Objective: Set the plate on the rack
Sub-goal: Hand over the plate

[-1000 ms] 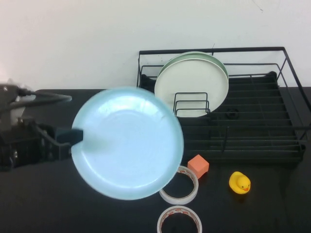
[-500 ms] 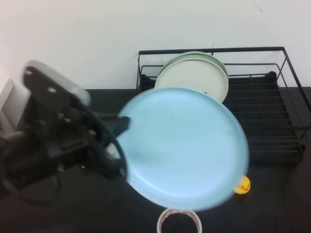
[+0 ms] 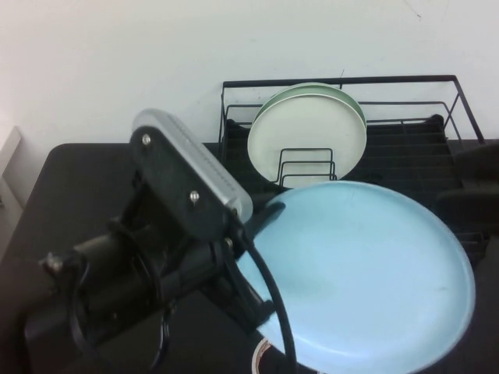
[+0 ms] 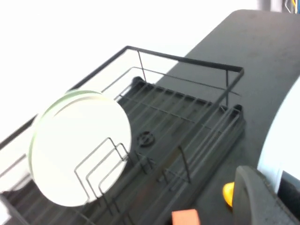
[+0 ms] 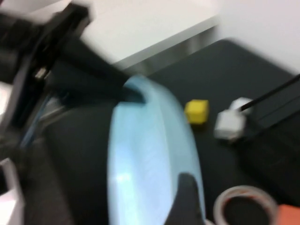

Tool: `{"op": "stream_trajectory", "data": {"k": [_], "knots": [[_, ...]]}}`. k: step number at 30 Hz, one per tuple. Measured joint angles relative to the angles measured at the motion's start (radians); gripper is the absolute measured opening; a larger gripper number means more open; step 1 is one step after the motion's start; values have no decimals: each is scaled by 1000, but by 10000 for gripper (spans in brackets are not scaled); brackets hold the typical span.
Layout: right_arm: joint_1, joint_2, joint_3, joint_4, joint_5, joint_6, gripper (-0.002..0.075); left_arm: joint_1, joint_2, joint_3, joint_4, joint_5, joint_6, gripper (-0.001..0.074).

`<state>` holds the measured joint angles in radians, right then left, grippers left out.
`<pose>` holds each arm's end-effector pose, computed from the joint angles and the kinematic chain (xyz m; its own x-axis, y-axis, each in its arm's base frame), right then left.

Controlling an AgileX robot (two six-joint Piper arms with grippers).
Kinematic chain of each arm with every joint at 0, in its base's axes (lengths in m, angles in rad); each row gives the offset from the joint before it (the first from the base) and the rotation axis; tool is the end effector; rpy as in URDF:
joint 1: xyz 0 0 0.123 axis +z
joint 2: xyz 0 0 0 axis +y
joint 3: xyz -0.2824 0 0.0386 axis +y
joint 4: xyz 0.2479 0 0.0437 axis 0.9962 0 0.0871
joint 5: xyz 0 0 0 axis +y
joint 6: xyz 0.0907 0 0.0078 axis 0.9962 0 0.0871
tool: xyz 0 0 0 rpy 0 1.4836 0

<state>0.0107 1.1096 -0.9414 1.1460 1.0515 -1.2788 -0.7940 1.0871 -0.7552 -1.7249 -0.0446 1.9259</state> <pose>0.2021 0.0742 0.3585 -0.3216 -0.2680 -0.9082 -0.8292 0.5428 0.1335 0.1707 -0.1681 0.3289 -0.0348 0.3197 -0.9469 0.7036 0.6806 0.2040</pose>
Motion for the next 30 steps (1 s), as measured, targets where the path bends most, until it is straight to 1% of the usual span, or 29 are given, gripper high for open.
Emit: {"op": "stream_trajectory", "data": {"k": [2, 5, 10, 13, 21, 24, 27, 28, 30], "knots": [[0, 36, 0, 2, 58, -15, 533, -2, 0, -14, -2, -17, 7, 6], [11, 74, 0, 2, 96, -24, 526, -2, 0, -32, 1, -28, 11, 11], [83, 94, -2, -32, 109, -42, 522, -2, 0, -49, 9, -57, 37, 22], [131, 96, -2, -43, 112, -48, 521, -1, 2, -58, -5, -47, 24, 10], [141, 96, -2, -47, 56, -50, 522, -5, 4, -62, -9, -40, 22, 6], [141, 96, -2, -47, 52, -50, 519, -5, 4, -62, -9, -2, 22, 6], [141, 96, -2, -47, 45, -50, 471, -5, 4, -62, -9, 45, 22, 6], [141, 96, -2, -47, 43, -50, 431, -5, 4, -62, -9, 56, 22, 5], [141, 96, -2, -47, 34, -50, 312, -5, 4, -62, -9, 75, 22, 5]]}}
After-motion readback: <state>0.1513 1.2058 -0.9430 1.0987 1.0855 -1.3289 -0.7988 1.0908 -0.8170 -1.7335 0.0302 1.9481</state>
